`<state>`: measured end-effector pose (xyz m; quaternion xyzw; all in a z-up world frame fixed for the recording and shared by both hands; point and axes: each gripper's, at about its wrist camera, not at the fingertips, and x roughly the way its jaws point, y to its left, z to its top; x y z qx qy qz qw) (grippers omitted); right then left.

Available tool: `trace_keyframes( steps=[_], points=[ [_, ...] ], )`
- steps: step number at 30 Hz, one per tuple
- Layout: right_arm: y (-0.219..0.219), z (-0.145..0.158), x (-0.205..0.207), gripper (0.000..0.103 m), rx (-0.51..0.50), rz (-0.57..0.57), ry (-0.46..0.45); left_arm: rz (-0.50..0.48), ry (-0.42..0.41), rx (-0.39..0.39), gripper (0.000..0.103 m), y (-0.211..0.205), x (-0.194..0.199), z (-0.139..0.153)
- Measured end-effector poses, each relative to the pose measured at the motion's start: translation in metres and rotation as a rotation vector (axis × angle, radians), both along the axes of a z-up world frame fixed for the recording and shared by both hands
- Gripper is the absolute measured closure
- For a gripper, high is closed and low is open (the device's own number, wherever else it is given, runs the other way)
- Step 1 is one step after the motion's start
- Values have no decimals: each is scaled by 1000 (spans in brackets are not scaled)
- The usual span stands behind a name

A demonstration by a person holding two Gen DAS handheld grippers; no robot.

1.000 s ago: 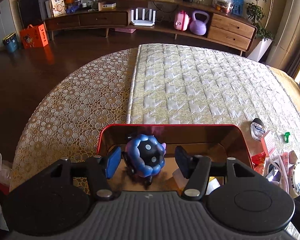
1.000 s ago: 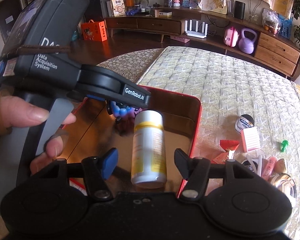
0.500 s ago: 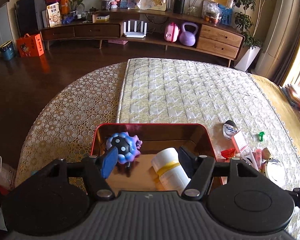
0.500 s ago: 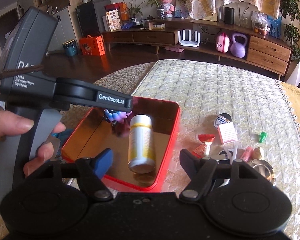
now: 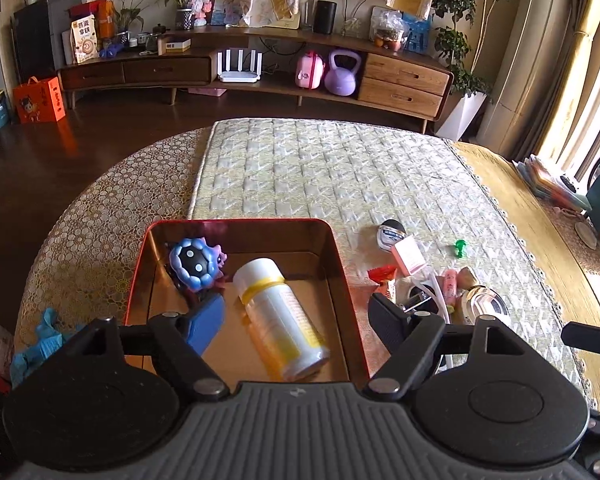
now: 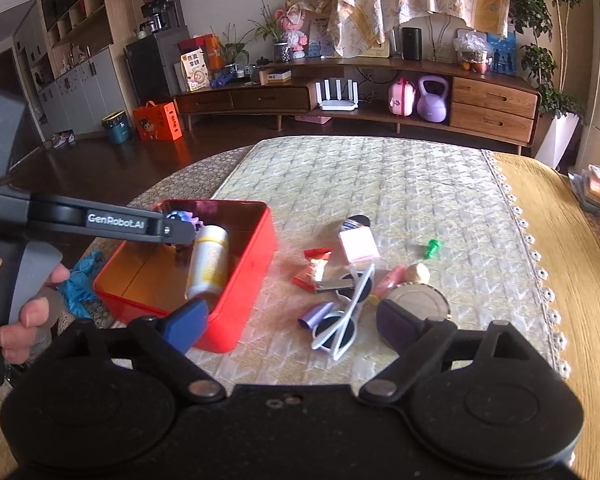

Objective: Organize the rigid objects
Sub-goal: 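Grasp the white sunglasses with the left tool while the right tool grasps the round metal tin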

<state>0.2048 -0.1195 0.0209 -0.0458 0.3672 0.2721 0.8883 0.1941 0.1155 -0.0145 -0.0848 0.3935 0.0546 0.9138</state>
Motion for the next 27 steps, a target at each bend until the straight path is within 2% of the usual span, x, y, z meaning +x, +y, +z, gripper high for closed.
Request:
trace_keyframes(
  steps=[6,16,21,27],
  points=[
    [-40,-5,-4,0,9,-36,-11,-28,-13,-10,21,-26,-14,-5],
    [-75,-30,5,0,-51,-72,-26,-116,-22,-33,21,-70,-17,-13],
    [-79,-49,11,1,-102,-57,-39,-153,-18,-28,21,-92,-8,-23],
    [-84,-68,26,1,-113,-44,-28,-200,-11,-8,21,-117,9,-38]
  ],
)
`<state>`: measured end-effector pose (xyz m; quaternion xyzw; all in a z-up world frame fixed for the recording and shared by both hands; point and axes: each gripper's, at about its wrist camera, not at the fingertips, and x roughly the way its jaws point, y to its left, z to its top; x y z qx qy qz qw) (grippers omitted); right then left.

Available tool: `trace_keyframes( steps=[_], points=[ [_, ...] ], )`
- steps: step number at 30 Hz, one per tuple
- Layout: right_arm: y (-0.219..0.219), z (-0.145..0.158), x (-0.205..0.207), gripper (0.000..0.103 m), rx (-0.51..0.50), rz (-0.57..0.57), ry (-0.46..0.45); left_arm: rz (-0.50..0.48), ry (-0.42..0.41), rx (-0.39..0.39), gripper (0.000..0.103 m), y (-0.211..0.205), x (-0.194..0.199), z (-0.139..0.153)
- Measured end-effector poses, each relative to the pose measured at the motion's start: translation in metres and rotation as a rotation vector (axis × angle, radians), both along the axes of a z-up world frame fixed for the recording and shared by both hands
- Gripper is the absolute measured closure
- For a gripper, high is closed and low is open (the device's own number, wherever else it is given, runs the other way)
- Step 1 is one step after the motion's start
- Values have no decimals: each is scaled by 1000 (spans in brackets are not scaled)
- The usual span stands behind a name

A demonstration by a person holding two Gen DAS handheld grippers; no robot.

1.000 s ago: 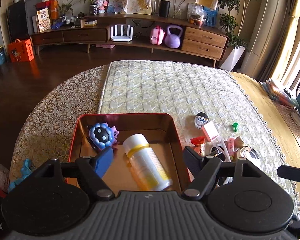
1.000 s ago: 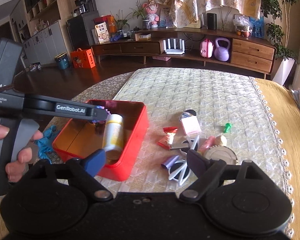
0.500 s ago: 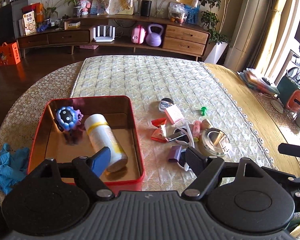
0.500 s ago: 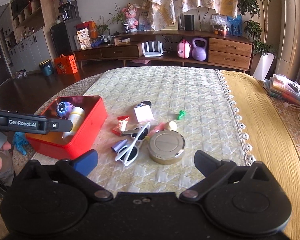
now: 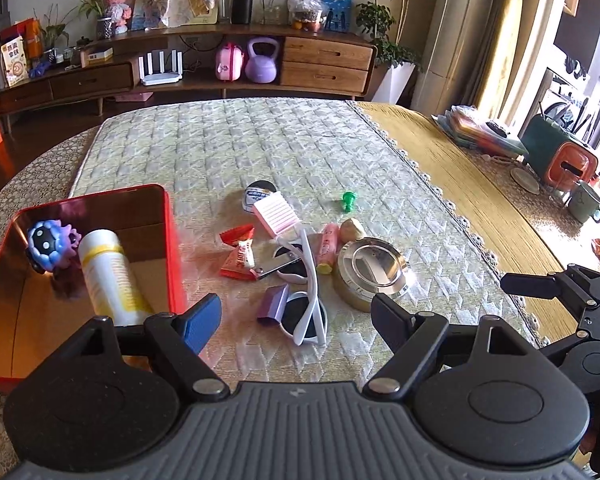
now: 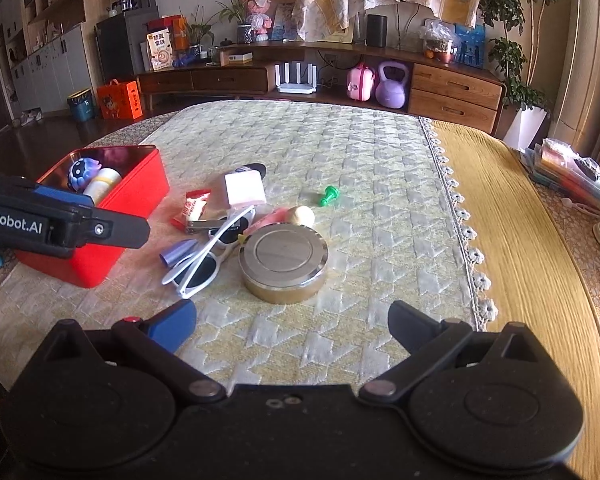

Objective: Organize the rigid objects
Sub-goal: 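Grasp the white sunglasses with the left tool while the right tool grasps the round metal tin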

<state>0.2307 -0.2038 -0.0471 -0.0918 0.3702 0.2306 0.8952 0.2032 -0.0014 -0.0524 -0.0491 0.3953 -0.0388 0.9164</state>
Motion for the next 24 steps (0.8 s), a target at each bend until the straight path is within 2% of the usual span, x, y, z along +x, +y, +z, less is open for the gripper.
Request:
trace_keyframes(
  steps=[12,15,18,22,24],
  points=[
    [7,-24,26,5,-14,35,4,-26,20,31,22,-21,37,-27],
    [9,-28,31,11,-16,43,7,-24,36,26,38,-21,47,-33],
    [11,-32,36,11,-18,48,6,-20,43,37,43,-19,53,-39],
    [15,-38,43,15,-25,52,14,-35,56,50,61,-21,60,-46],
    [17,-40,45,15,-29,57,9,-31,67,49,62,-20,64,-50]
  ],
)
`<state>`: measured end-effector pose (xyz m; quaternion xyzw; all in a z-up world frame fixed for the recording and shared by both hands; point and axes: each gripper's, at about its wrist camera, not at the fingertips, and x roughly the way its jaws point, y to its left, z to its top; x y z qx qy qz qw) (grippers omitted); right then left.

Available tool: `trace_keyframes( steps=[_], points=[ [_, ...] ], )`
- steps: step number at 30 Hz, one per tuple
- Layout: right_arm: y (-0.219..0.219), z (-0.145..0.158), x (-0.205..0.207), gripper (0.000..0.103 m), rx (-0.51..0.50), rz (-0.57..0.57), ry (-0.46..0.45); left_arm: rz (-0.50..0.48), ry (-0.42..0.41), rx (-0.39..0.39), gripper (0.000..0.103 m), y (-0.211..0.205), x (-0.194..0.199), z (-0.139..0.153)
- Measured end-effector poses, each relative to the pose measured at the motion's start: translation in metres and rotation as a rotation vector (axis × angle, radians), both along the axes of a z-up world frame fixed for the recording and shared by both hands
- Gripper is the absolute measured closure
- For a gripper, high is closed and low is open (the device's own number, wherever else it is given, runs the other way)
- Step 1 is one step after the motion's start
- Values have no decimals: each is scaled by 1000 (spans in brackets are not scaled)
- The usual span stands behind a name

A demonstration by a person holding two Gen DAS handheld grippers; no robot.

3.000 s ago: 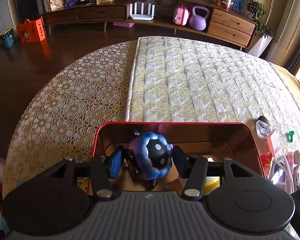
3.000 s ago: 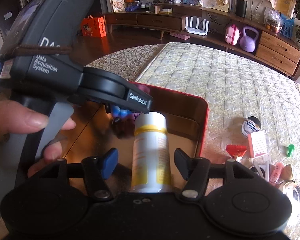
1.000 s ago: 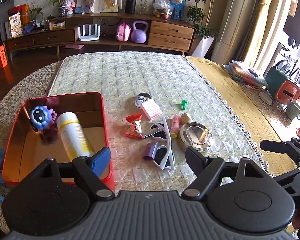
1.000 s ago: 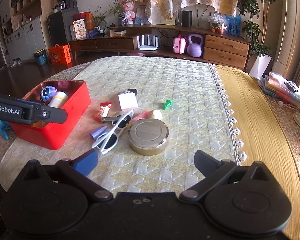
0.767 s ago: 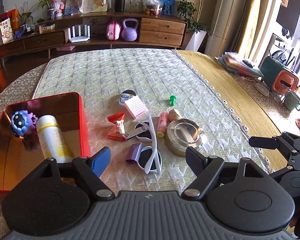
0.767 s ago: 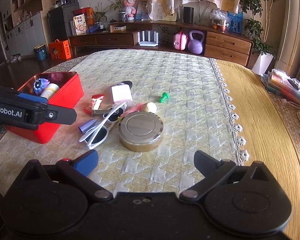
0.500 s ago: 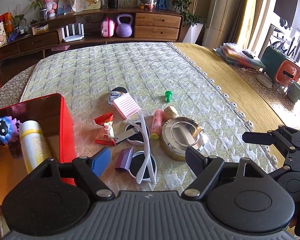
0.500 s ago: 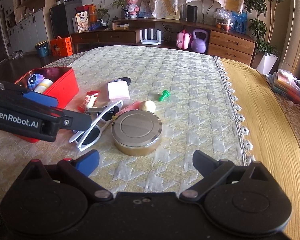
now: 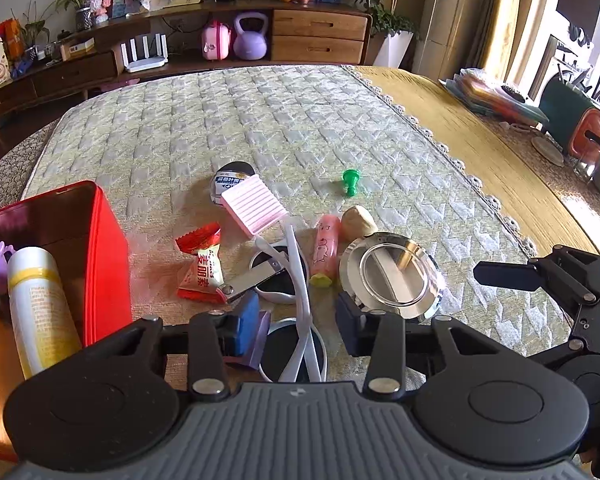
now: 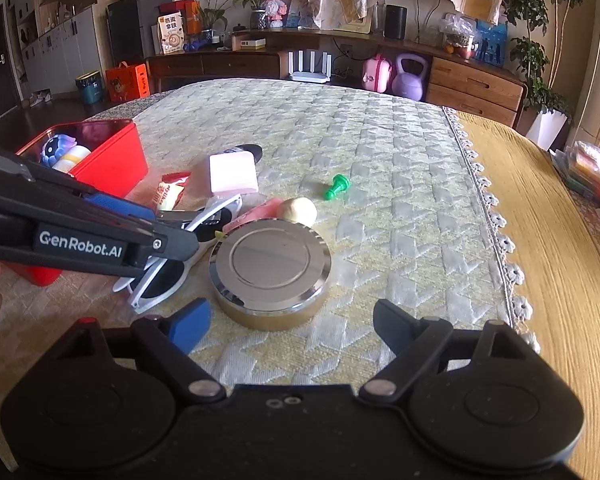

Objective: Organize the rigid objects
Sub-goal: 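Grasp the white sunglasses with the left tool while the right tool grasps the round metal tin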

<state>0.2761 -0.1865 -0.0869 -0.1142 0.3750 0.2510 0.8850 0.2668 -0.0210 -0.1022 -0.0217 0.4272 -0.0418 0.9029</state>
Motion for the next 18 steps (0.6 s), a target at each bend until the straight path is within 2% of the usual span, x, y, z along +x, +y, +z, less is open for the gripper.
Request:
trace_keyframes(
  steps=[3,9,13,18],
  points=[
    [4,-2,4,17,-3,8,-2,-4,10,-7,69,1,5,-5],
    [10,-8,10,21,-14,26,-4,-16,24,-13,73,-1,12,-12],
    [14,-12,14,22,-11,37,-6,-14,33,-16,82,-1,15,-16],
    [20,-15,15,28,-7,49,-14,-13,31,-31,84,1,18,-17]
  ],
)
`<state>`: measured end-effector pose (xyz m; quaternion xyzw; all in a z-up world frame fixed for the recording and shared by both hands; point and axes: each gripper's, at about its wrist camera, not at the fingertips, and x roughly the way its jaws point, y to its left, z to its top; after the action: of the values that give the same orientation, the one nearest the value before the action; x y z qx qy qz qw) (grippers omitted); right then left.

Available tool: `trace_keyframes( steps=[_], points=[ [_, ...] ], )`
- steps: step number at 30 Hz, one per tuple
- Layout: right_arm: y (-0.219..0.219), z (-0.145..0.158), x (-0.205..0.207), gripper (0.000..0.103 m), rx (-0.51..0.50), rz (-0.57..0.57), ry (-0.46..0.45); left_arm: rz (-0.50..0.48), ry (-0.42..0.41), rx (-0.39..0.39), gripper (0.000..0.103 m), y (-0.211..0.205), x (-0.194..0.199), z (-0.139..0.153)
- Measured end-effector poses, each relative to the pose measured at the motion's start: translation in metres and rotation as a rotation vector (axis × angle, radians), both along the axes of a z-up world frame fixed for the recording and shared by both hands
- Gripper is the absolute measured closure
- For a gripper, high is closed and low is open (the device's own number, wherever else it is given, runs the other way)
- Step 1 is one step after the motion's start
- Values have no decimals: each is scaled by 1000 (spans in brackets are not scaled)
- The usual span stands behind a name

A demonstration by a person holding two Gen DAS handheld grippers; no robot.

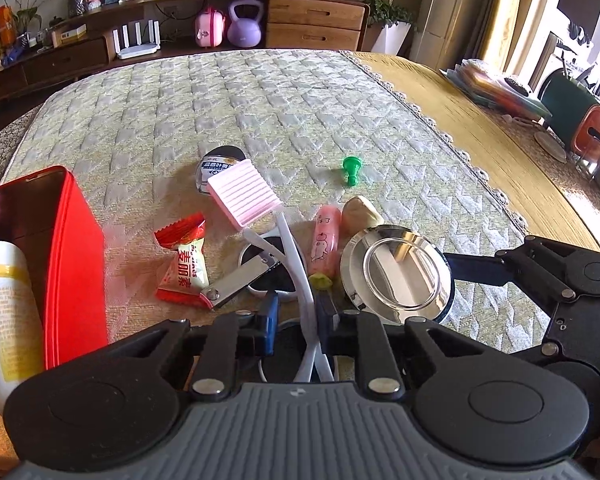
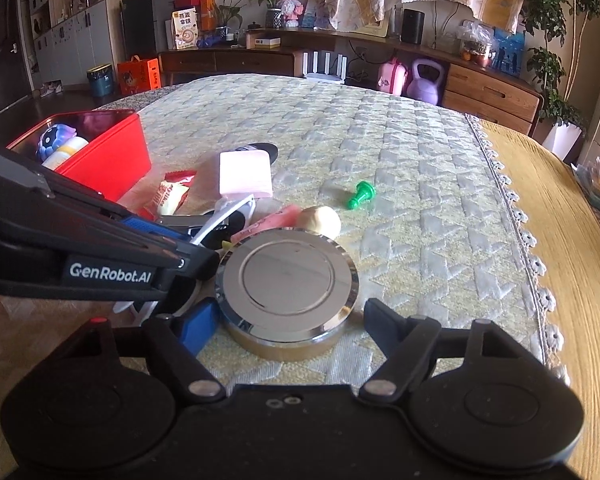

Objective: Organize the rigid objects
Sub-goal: 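Grasp the white sunglasses with the left tool while the right tool grasps the round metal tin, then drop the sunglasses into the red tin with the left tool while the right tool sets the metal tin inside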

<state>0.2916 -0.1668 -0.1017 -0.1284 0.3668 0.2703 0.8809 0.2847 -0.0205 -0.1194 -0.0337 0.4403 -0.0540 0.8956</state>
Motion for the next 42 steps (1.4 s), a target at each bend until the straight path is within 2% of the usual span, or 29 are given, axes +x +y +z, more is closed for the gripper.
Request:
trace_keyframes(
  steps=[2,4,12,20,25,31,42],
  points=[
    [1,0,-1,29,1,7,-6,4,-8,-1,87,0,0,1],
    [2,1,-3,29,-7,7,-15,5,-16,-8,97,1,0,4],
    [-7,6,-13,29,18,-9,-9,47,-10,-104,97,16,-1,9],
    [-17,22,-29,29,69,-41,22,119,37,-315,97,41,-4,19],
    [-23,34,-41,29,91,-55,15,124,47,-388,98,46,-10,26],
    [-32,48,-53,29,107,-79,4,105,34,-421,98,43,-24,39],
    [-27,83,-72,29,119,-68,-33,112,-38,-424,98,58,-56,73]
  ],
)
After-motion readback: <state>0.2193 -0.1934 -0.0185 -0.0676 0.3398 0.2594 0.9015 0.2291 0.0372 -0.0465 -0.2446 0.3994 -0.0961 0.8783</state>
